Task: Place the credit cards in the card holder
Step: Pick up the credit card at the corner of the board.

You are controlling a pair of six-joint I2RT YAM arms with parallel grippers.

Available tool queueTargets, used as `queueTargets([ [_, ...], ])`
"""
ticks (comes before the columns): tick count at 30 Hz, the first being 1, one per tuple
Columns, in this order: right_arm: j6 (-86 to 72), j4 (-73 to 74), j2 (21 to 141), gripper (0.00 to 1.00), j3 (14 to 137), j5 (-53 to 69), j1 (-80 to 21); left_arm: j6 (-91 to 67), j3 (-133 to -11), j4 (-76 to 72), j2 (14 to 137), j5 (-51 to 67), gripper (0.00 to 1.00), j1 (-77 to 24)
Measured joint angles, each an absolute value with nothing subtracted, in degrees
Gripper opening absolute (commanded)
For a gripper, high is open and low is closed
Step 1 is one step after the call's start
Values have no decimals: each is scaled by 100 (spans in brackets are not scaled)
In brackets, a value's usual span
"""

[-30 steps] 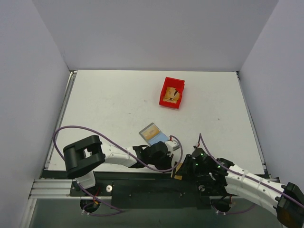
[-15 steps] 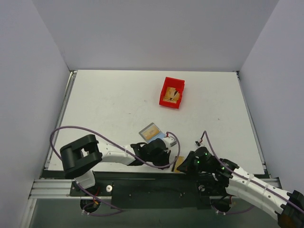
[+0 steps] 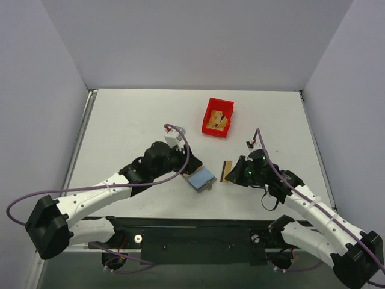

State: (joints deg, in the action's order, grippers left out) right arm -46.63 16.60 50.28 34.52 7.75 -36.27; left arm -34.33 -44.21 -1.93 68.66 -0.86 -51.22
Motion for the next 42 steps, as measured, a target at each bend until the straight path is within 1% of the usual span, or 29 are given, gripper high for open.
queueTargets([
  [2, -4410, 1337, 5096, 0, 3503, 1328, -3334, -3487, -4403, -257, 6689, 150, 71, -4853],
  [6, -4108, 569, 5280, 0, 3634, 2585, -2993, -3653, -4235, -569, 6322, 611, 72, -4473],
  [10, -4165, -303, 5422, 0, 3651, 3533, -2915, -3736, -4191, -823, 6202, 1044, 72, -4390],
  [17, -4532, -1612, 5459, 0, 3507, 4462, -2847, -3927, -4032, -1275, 6202, 1629, 66, -4377],
  [18, -4584, -1723, 5478, 0, 3483, 4541, -2845, -3957, -3997, -1326, 6202, 1686, 64, -4377],
  [19, -4637, -1815, 5507, 0, 3472, 4609, -2842, -3997, -3953, -1396, 6202, 1745, 59, -4377],
  [20, -4674, -1900, 5544, 0, 3465, 4668, -2842, -4036, -3909, -1455, 6202, 1806, 57, -4377],
  [21, -4705, -1973, 5577, 0, 3465, 4718, -2842, -4080, -3870, -1511, 6202, 1855, 52, -4377],
  [22, -4731, -2016, 5601, 0, 3463, 4751, -2842, -4123, -3828, -1577, 6204, 1898, 49, -4377],
  [23, -4762, -2056, 5621, 0, 3461, 4786, -2842, -4165, -3793, -1647, 6204, 1942, 43, -4377],
  [24, -4779, -2080, 5634, 0, 3457, 4812, -2842, -4202, -3765, -1719, 6204, 1984, 40, -4377],
  [25, -4794, -2086, 5638, 0, 3457, 4831, -2842, -4246, -3743, -1780, 6204, 2018, 32, -4377],
  [26, -4797, -2088, 5638, 0, 3457, 4834, -2842, -4287, -3732, -1841, 6204, 2053, 27, -4377],
  [27, -4797, -2086, 5640, 0, 3457, 4847, -2842, -4309, -3730, -1885, 6206, 2069, 19, -4377],
  [28, -4792, -2084, 5638, 0, 3454, 4851, -2840, -4338, -3726, -1927, 6206, 2084, 15, -4370],
  [29, -4779, -2082, 5638, 1, 3454, 4838, -2840, -4372, -3719, -2001, 6206, 2104, 8, -4344],
  [30, -4775, -2073, 5638, 6, 3454, 4825, -2812, -4407, -3719, -2067, 6206, 2130, 5, -4329],
  [31, -4762, -2058, 5638, 13, 3454, 4805, -2794, -4442, -3719, -2126, 6206, 2156, 0, -4329],
  [33, -4709, -2018, 5636, 25, 3454, 4757, -2777, -4486, -3710, -2220, 6206, 2215, 0, -4331],
  [35, -4639, -1940, 5636, 30, 3457, 4692, -2779, -4512, -3697, -2303, 6211, 2274, 0, -4335],
  [38, -4554, -1852, 5625, 34, 3459, 4644, -2779, -4591, -3673, -2436, 6239, 2329, 0, -4342],
  [42, -4530, -1859, 5625, 36, 3496, 4609, -2777, -4694, -3575, -2591, 6292, 2399, 0, -4342],
])
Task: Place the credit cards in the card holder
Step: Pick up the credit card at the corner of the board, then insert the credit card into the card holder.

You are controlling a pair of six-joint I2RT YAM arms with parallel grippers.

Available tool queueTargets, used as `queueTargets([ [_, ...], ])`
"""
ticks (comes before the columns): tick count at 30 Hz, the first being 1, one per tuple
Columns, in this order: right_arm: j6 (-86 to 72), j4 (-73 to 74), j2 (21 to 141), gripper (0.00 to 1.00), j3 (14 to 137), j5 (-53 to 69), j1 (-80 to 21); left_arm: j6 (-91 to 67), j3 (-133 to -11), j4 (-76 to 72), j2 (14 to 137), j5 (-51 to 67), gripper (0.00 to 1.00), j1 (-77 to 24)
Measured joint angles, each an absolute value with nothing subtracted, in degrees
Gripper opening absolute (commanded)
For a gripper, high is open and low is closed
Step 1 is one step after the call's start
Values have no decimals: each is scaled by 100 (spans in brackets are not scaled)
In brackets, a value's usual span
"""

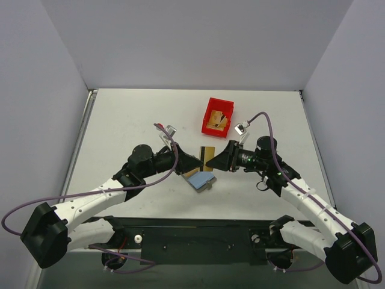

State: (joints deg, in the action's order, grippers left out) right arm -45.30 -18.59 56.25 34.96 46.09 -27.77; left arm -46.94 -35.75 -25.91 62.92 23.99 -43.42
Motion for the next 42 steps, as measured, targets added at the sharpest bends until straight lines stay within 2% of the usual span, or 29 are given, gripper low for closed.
queueTargets([
  [4, -4532, -1927, 5625, 36, 3581, 4582, -2773, -4764, -3507, -2716, 6324, 2451, 0, -4342],
  [8, -4539, -1997, 5625, 30, 3642, 4580, -2770, -4786, -3483, -2766, 6324, 2467, 0, -4342],
  [11, -4541, -1999, 5625, 19, 3653, 4563, -2766, -4786, -3474, -2786, 6324, 2471, 0, -4342],
  [13, -4554, -1994, 5629, 8, 3653, 4541, -2749, -4788, -3474, -2818, 6324, 2469, 1, -4340],
  [14, -4554, -1997, 5634, 0, 3653, 4536, -2738, -4788, -3474, -2845, 6324, 2469, 5, -4340],
  [15, -4556, -1997, 5636, 0, 3653, 4541, -2729, -4786, -3474, -2853, 6322, 2462, 22, -4338],
  [16, -4569, -2014, 5636, 0, 3656, 4550, -2727, -4783, -3465, -2847, 6322, 2436, 32, -4320],
  [17, -4589, -2047, 5636, 0, 3658, 4576, -2720, -4812, -3446, -2847, 6329, 2412, 47, -4298],
  [19, -4609, -2034, 5638, 0, 3682, 4576, -2727, -4748, -3437, -2834, 6346, 2399, 58, -4294],
  [22, -4473, -1686, 5640, 0, 3787, 4268, -2742, -4646, -3448, -2753, 6351, 2377, 61, -4289],
  [26, -4187, -565, 5697, 0, 4174, 3238, -2742, -4174, -3686, -2038, 6361, 1922, 57, -4143],
  [29, -4066, 158, 5944, 0, 4493, 2453, -2742, -3730, -4042, -1345, 6521, 1238, 39, -4101],
  [30, -4047, 447, 6108, 0, 4604, 2182, -2742, -3601, -4178, -1125, 6652, 993, 28, -4082],
  [34, -4042, 1247, 6735, 0, 4698, 1535, -2770, -3275, -4431, -464, 7426, 198, 1, -3983],
  [42, -4069, 2154, 7242, 0, 4687, 725, -3350, -3164, -4438, 117, 8796, -840, 0, -3900],
])
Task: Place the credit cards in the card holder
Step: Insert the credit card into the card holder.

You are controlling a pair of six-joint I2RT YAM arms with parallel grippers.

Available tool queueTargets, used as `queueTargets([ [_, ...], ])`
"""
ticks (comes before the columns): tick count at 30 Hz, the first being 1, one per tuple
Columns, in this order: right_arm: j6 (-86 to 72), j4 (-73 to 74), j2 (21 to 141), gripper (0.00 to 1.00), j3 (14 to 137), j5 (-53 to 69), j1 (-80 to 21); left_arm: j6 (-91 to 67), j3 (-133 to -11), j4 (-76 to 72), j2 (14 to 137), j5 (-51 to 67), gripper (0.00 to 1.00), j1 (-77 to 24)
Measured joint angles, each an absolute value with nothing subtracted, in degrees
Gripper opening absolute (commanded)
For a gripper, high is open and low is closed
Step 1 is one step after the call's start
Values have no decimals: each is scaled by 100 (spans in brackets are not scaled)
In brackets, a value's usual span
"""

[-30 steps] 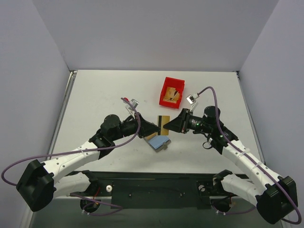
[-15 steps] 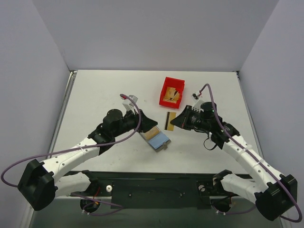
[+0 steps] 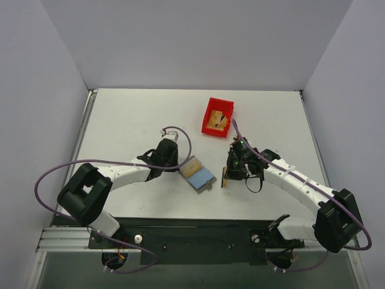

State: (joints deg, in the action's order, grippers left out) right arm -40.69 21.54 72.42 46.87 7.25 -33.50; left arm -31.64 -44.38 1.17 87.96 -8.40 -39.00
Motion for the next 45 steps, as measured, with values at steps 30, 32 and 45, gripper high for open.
queueTargets([
  [30, -4237, 1994, 8525, 0, 4797, 923, -3470, -3061, -4939, -493, 10012, -1900, 0, -4036],
  [32, -4235, 1968, 8635, 0, 4897, 939, -3470, -3083, -4853, -576, 9974, -1957, 0, -4209],
  [45, -4014, 2108, 8921, 0, 5251, 744, -3454, -4038, -3992, -263, 9148, -2591, 0, -5229],
])
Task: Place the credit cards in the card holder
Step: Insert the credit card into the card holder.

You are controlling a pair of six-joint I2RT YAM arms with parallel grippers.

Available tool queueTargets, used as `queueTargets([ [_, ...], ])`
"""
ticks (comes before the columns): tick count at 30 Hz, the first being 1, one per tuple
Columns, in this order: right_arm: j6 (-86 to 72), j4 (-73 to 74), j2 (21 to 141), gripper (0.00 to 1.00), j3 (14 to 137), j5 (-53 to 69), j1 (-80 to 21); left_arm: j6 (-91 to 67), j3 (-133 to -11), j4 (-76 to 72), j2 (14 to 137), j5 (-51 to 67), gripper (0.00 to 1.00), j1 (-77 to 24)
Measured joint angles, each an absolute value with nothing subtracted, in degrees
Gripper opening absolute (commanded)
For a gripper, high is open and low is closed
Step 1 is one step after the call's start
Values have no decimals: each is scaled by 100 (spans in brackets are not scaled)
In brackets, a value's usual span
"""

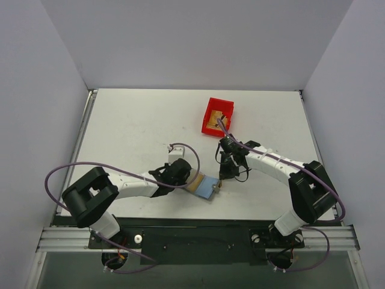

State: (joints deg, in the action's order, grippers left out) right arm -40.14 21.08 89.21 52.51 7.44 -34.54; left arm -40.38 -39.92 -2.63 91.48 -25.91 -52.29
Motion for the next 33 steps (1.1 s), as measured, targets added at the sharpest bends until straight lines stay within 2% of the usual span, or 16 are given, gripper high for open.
queueTargets([
  [14, -3623, 1898, 9041, 0, 5496, 598, -3454, -4917, -3566, 902, 8213, -2445, 0, -6294],
  [24, -3273, 2211, 8403, 0, 5583, -84, -3371, -4834, -3667, 1772, 7111, -3044, 0, -6261],
  [33, -2858, 2276, 8047, 0, 5920, 972, -3682, -4141, -3927, 1229, 7067, -2895, 0, -5911],
])
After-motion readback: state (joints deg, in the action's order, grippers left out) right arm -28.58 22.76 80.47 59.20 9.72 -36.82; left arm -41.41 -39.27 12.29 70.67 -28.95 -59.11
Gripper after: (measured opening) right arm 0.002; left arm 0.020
